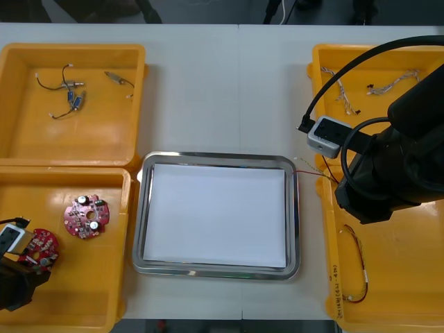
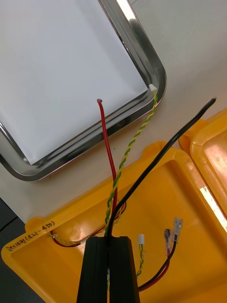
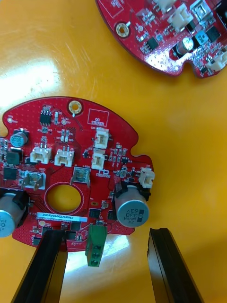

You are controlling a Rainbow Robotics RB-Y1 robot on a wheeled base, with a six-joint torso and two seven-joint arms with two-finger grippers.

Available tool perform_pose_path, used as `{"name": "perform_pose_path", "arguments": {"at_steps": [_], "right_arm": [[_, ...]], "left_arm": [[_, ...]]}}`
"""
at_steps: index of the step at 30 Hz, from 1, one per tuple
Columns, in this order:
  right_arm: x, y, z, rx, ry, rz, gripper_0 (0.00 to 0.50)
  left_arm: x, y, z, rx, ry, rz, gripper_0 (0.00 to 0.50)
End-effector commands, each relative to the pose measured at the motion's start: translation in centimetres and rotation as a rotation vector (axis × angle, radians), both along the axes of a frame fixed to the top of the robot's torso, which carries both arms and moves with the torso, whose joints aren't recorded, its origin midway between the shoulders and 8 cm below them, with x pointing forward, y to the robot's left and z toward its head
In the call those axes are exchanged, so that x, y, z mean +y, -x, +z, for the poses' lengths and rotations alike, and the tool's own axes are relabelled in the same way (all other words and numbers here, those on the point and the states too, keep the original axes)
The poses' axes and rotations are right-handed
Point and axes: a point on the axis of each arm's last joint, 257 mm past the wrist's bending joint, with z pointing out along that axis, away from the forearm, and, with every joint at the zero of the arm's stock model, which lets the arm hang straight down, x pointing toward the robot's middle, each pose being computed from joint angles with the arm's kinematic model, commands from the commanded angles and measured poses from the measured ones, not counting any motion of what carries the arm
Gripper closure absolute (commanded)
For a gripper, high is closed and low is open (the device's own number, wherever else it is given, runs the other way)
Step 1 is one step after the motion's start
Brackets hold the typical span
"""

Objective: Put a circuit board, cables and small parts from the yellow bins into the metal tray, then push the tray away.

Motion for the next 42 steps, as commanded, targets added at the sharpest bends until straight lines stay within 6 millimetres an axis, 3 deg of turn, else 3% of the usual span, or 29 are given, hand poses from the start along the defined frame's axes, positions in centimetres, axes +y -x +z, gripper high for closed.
{"name": "perform_pose_path", "arguments": {"at_steps": [1,3,4,6,7,8,26,42], "right_arm": [[0.4,0.1,0.8,-0.022,-0.001,-0.001,0.500],[0.4,0.1,0.8,-0.023,0.000,-0.001,0.500],[0.5,0.0,0.9,-0.025,-0.001,-0.001,0.500],[0.5,0.0,0.9,-0.025,-0.001,-0.001,0.500],[0.4,0.0,0.8,-0.024,-0.001,-0.001,0.500],[0.5,0.0,0.9,-0.025,-0.001,-0.001,0.500],[0.4,0.0,0.8,-0.024,-0.001,-0.002,0.500],[0.5,0.1,0.9,-0.025,-0.001,0.001,0.500]], "left_arm": [[0.5,-0.6,0.5,-0.021,-0.096,-0.116,0.000],[0.6,-0.6,0.4,-0.019,-0.098,-0.116,0.004],[0.6,-0.5,0.4,-0.018,-0.098,-0.117,0.118],[0.4,-0.4,0.2,-0.018,-0.097,-0.121,0.393],[0.3,-0.5,0.2,-0.020,-0.096,-0.121,0.475],[0.3,-0.5,0.2,-0.021,-0.099,-0.125,0.500],[1.1,-0.6,0.6,-0.015,-0.113,-0.119,0.500],[2.5,-1.0,5.1,0.016,-0.137,-0.088,0.500]]}}
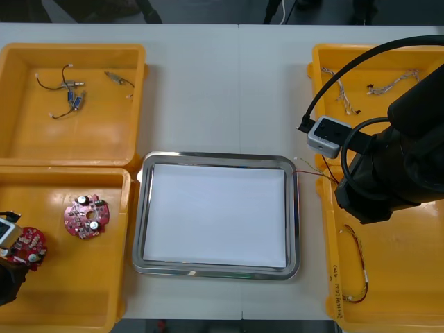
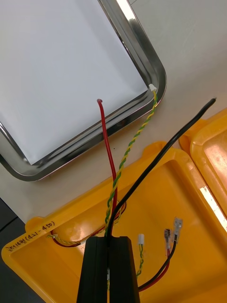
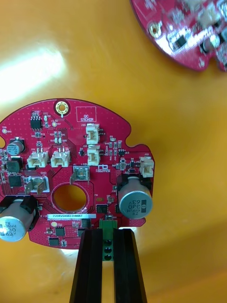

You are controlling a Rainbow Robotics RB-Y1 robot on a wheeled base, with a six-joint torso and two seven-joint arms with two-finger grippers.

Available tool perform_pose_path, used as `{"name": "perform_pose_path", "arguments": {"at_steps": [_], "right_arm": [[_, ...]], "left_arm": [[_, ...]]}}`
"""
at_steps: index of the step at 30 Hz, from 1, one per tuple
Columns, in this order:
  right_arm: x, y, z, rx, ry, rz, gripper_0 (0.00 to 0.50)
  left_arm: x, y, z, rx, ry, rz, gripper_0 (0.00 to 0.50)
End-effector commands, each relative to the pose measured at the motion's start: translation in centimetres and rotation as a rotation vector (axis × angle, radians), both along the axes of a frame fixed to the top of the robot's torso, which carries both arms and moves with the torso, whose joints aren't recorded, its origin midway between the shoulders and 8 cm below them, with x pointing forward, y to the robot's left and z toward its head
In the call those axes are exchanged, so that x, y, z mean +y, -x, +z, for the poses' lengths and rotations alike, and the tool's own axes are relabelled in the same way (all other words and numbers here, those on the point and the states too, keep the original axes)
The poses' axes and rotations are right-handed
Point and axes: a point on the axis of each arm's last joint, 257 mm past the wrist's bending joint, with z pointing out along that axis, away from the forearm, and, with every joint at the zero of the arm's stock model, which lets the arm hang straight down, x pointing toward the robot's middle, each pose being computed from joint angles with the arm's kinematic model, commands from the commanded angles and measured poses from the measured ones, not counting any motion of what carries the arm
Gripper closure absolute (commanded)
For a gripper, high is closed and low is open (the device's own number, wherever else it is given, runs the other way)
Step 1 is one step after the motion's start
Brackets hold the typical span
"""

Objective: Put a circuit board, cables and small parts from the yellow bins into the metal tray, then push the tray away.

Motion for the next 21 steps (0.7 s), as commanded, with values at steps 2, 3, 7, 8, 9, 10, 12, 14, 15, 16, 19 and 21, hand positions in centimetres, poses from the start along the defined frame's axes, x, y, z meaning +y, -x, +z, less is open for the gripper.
{"name": "perform_pose_path", "arguments": {"at_steps": [2,3,7,8,9,10,12,14,15,16,19,21], "right_arm": [[0.5,0.1,0.8,-0.024,-0.001,0.002,0.500],[0.5,0.1,0.8,-0.024,-0.001,0.002,0.500],[0.5,0.1,0.8,-0.025,-0.001,0.002,0.500],[0.5,0.1,0.8,-0.024,0.000,0.004,0.500],[0.5,0.1,0.8,-0.024,-0.001,0.002,0.500],[0.5,0.1,0.8,-0.024,-0.001,0.002,0.500],[0.5,0.1,0.8,-0.025,-0.001,0.002,0.500],[0.5,0.1,0.8,-0.025,-0.001,0.002,0.500],[0.5,0.1,0.8,-0.024,-0.001,0.002,0.500],[0.5,0.1,0.9,-0.025,-0.001,0.003,0.500],[0.5,0.1,0.9,-0.027,-0.001,0.002,0.500],[0.5,0.1,0.8,-0.025,-0.001,0.002,0.500]], "left_arm": [[0.3,-1.3,4.0,-0.034,-0.074,-0.088,0.500],[0.3,-1.4,4.4,-0.033,-0.073,-0.084,0.500],[0.0,-1.6,6.1,-0.027,-0.067,-0.072,0.500],[-0.1,-1.7,6.5,-0.024,-0.065,-0.068,0.500],[-0.2,-1.9,6.9,-0.024,-0.065,-0.068,0.500],[-0.2,-1.9,7.1,-0.022,-0.064,-0.065,0.500],[-0.4,-2.2,8.1,-0.019,-0.061,-0.058,0.500],[-0.6,-2.3,8.8,-0.017,-0.060,-0.053,0.500],[-0.7,-2.6,9.4,-0.020,-0.057,-0.048,0.500],[-0.7,-2.6,9.6,-0.019,-0.056,-0.043,0.500],[-1.5,-3.0,11.0,-0.020,-0.043,-0.021,0.500],[-2.1,-3.1,11.9,-0.021,-0.040,-0.008,0.500]]}}
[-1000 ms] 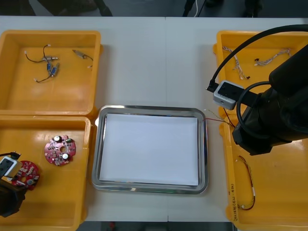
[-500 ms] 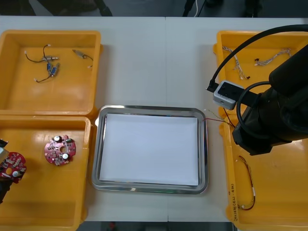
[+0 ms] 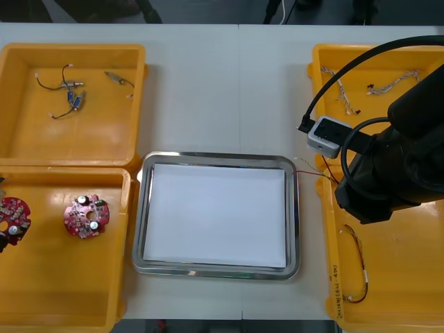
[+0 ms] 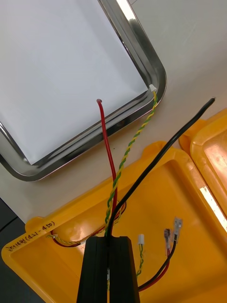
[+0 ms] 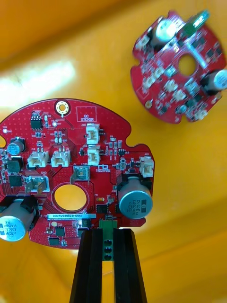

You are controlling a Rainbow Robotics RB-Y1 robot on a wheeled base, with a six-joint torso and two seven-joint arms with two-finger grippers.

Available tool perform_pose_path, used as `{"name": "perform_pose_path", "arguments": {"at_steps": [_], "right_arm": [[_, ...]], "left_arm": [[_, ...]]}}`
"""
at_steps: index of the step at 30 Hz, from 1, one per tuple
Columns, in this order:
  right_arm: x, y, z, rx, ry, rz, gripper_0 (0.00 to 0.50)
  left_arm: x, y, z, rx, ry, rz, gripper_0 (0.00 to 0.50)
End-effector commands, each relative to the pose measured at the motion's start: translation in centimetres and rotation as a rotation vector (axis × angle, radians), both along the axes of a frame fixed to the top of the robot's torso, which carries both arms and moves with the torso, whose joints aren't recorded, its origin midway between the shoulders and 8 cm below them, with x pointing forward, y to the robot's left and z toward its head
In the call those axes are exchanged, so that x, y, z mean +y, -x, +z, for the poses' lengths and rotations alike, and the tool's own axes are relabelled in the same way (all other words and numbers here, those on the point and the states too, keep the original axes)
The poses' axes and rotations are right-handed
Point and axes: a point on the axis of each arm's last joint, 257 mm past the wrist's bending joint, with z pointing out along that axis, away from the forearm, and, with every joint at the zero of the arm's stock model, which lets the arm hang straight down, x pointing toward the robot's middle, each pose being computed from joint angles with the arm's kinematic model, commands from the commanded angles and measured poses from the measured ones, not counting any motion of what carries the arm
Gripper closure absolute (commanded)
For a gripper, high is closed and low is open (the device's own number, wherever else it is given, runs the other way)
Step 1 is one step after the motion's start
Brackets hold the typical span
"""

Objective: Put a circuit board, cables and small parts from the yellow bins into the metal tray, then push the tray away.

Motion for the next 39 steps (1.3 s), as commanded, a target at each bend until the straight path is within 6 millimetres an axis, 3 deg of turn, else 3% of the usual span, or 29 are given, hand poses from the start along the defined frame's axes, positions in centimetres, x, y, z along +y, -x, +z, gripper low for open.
{"name": "perform_pose_path", "arguments": {"at_steps": [1,8,19,39], "right_arm": [[0.5,0.1,0.8,-0.025,-0.001,0.001,0.500],[0.5,0.0,0.9,-0.026,-0.001,0.000,0.500],[0.4,0.0,0.9,-0.027,-0.002,-0.003,0.500],[0.4,-0.1,0.9,-0.029,-0.002,-0.006,0.500]], "left_arm": [[-2.0,-1.7,3.9,-0.064,0.025,0.027,0.500],[-4.4,-1.9,6.2,-0.066,0.030,0.059,0.500],[-8.3,-1.9,8.2,-0.076,0.023,0.061,0.500],[-16.9,-3.6,8.6,-0.074,0.061,-0.050,0.500]]}}
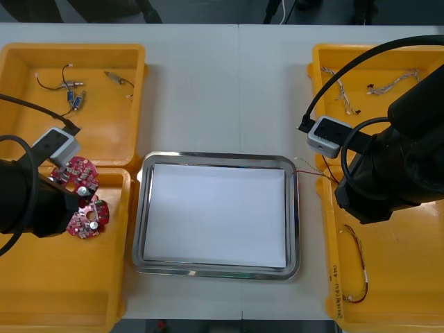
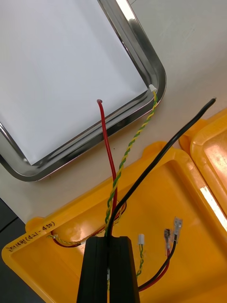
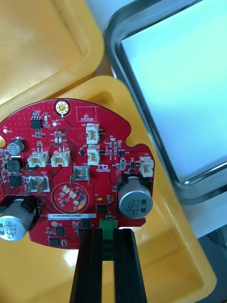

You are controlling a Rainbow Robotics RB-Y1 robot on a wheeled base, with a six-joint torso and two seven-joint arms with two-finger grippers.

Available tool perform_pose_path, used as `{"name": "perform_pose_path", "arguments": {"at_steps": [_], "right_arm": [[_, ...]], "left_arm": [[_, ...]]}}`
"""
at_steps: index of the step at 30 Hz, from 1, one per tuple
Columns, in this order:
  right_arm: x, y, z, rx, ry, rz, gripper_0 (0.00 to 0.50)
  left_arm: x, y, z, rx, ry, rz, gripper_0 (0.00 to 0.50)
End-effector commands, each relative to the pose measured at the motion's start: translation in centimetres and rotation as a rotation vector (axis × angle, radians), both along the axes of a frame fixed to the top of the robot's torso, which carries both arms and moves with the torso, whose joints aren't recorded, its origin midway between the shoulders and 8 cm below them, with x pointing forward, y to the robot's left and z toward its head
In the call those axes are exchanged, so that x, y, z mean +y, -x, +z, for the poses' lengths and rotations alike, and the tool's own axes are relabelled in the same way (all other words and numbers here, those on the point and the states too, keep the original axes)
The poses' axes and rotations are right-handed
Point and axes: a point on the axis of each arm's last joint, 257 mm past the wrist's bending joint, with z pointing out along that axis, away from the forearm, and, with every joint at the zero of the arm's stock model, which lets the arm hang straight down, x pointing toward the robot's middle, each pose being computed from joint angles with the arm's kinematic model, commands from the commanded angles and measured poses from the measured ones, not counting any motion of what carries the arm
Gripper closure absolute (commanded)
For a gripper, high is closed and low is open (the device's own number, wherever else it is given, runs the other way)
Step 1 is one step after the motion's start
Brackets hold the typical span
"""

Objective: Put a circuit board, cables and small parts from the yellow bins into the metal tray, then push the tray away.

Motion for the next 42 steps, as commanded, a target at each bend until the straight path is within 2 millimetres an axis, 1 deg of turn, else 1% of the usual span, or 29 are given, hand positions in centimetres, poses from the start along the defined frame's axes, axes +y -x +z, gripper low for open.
{"name": "perform_pose_path", "arguments": {"at_steps": [1,4,11,18,23,24,29,32,38,42], "right_arm": [[0.4,-0.1,0.9,-0.029,-0.001,-0.005,0.500],[0.4,-0.1,0.9,-0.031,-0.001,-0.003,0.500],[0.4,-0.1,1.0,-0.034,-0.002,-0.007,0.500],[0.4,-0.2,1.0,-0.035,-0.003,-0.013,0.500],[0.4,-0.2,1.0,-0.036,-0.004,-0.014,0.500],[0.4,-0.2,1.0,-0.035,-0.004,-0.016,0.500],[0.4,-0.2,1.0,-0.035,-0.005,-0.017,0.500],[0.3,-0.2,1.0,-0.035,-0.003,-0.016,0.500],[0.1,-0.1,1.0,-0.031,0.001,-0.019,0.500],[0.1,-0.1,1.0,-0.031,0.002,-0.020,0.500]], "left_arm": [[-2.5,-0.5,1.2,-0.030,0.025,0.004,0.500],[-4.0,-0.5,1.1,-0.024,0.029,-0.021,0.500],[-6.0,-0.7,0.6,-0.033,0.009,-0.061,0.500],[-9.2,-0.8,0.2,-0.034,0.032,-0.076,0.500],[-11.4,-1.0,-0.6,-0.023,0.048,-0.091,0.500],[-11.6,-1.0,-0.7,-0.024,0.048,-0.093,0.500],[-13.4,-1.9,-1.9,-0.027,0.053,-0.112,0.500],[-14.1,-2.3,-3.0,-0.020,0.052,-0.119,0.500],[-15.6,-2.3,-5.4,0.017,0.083,-0.128,0.500],[-15.9,-2.3,-6.6,0.032,0.095,-0.123,0.500]]}}
